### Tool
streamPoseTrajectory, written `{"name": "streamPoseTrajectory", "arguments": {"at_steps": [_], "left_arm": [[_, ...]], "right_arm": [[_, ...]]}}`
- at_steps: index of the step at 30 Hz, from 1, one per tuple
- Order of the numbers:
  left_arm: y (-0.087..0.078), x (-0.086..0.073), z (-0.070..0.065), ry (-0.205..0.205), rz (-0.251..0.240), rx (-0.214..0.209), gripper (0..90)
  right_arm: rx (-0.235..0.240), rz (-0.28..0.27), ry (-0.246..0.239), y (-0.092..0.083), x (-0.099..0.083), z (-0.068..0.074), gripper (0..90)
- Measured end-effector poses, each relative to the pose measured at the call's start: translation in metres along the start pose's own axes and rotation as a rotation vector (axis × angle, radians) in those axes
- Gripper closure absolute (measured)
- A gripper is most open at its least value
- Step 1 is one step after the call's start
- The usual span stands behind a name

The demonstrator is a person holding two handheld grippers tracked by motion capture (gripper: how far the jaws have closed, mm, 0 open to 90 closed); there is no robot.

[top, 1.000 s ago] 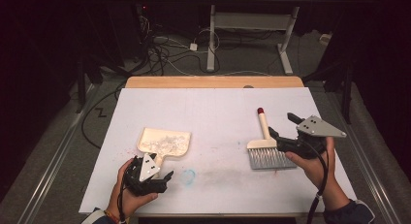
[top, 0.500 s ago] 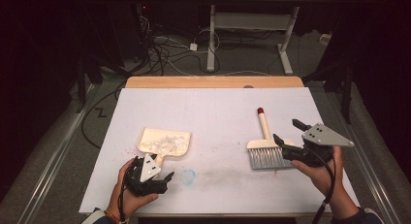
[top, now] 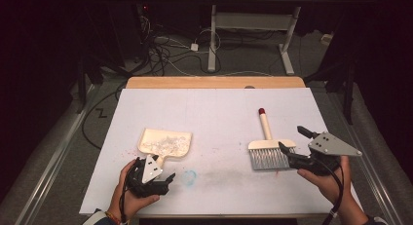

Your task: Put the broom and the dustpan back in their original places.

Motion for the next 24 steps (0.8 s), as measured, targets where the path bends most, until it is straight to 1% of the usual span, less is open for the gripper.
{"name": "streamPoseTrajectory", "arguments": {"at_steps": [10,16,18,19,21,22,24], "left_arm": [[0.001,0.000,0.000,0.002,0.000,-0.002,19.8],[0.001,0.001,0.000,0.002,-0.002,-0.001,19.8],[0.001,0.000,0.000,0.004,0.000,-0.001,19.8],[0.001,0.000,-0.001,-0.006,0.004,-0.005,19.8],[0.001,0.000,0.000,-0.007,0.004,-0.006,19.8],[0.002,0.001,0.000,0.002,-0.004,-0.002,19.8],[0.002,0.001,0.001,0.005,-0.004,-0.002,19.8]], "right_arm": [[-0.006,0.008,-0.010,-0.007,-0.013,-0.002,25.7],[-0.013,0.022,-0.016,-0.009,-0.024,-0.003,25.4],[-0.014,0.019,-0.010,-0.011,-0.027,-0.003,25.4],[-0.018,0.019,-0.008,-0.012,-0.029,-0.004,25.4],[-0.019,0.015,0.000,-0.013,-0.034,-0.004,25.3],[-0.020,0.020,0.000,-0.014,-0.037,-0.005,25.3],[-0.030,0.027,0.001,-0.016,-0.042,-0.005,25.3]]}}
Point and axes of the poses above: each handheld gripper's, and its own axes: y roughly forward along the jaws, x roughly out of its top, z roughly to its left, the point moved 5 cm from there along y, roughly forward along the jaws, and after that the axes turned 6 degrees about -z, right-handed, at the moved point
